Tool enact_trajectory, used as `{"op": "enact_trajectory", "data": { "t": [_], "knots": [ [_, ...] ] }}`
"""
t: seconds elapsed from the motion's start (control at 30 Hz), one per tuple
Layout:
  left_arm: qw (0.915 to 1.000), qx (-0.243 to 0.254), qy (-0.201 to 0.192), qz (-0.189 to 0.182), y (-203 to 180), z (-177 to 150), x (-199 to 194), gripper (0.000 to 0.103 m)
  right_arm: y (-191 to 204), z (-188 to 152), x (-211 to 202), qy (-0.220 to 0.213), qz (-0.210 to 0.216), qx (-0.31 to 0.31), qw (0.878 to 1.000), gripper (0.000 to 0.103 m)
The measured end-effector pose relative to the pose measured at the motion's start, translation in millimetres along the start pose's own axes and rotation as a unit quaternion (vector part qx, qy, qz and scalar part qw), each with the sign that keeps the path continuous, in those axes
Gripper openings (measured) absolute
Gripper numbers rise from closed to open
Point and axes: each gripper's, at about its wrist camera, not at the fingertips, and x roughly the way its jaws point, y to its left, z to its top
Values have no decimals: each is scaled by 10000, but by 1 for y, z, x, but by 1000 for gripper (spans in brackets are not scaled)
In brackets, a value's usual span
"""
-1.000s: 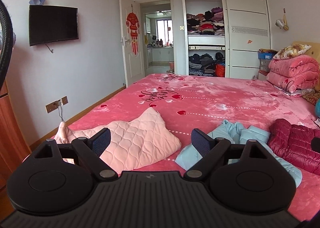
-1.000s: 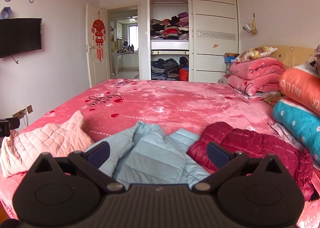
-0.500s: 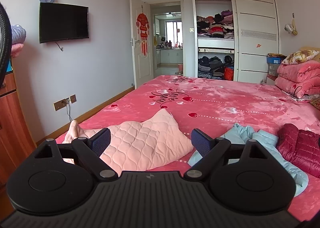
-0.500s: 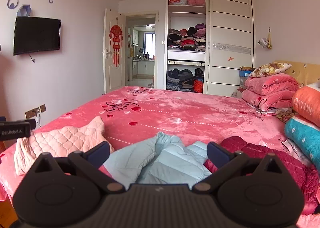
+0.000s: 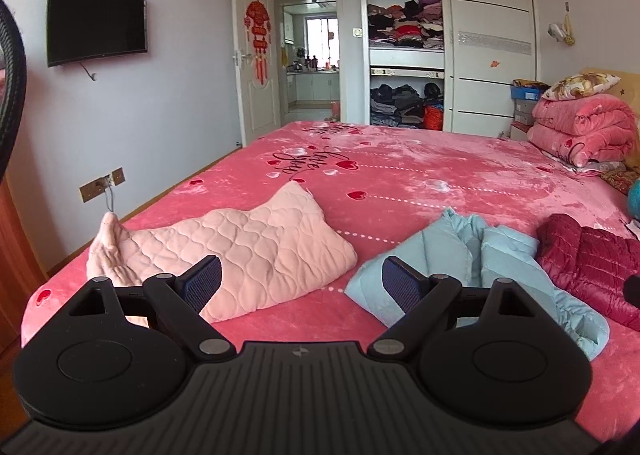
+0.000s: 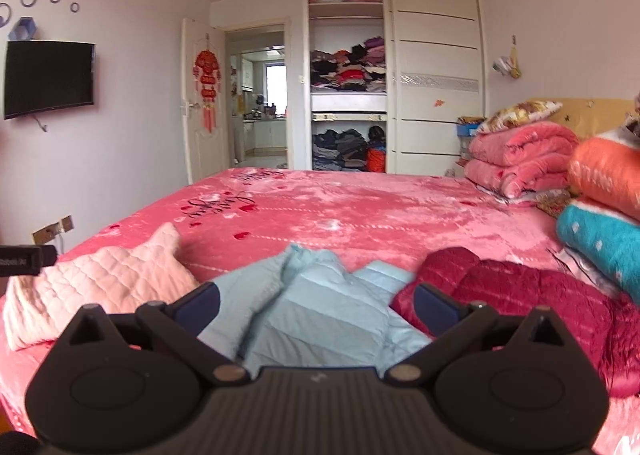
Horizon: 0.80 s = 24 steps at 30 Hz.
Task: Fold large clothes
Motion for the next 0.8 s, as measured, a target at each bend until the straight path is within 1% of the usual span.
{"op": "enact_trajectory", "data": {
  "t": [0.13,0.23,0.33,0.4,0.5,0.6,0.73,0.8],
  "knots": [
    [9985,133,41,-538,-12,-14,3,103,-25,-26,16,155,-288,197,9993,102],
    [9944,252,132,-1022,-26,-29,4,103,-43,-44,28,278,-444,369,9979,102],
    [9871,382,256,-1535,-41,-42,6,103,-58,-59,38,438,-511,439,9968,102],
    [9805,518,339,-1867,-52,-53,4,103,-66,-68,46,563,-558,453,9958,102],
    [9703,768,446,-2250,-69,-71,-2,103,-73,-76,54,660,-570,336,9956,102],
    [9632,920,587,-2457,-83,-87,-2,103,-83,-84,60,774,-558,294,9950,102],
    [9587,946,827,-2553,-95,-97,2,103,-92,-92,70,976,-508,353,9933,102],
    [9573,941,925,-2571,-99,-96,10,103,-97,-95,73,1024,-452,392,9929,102]
  ]
}}
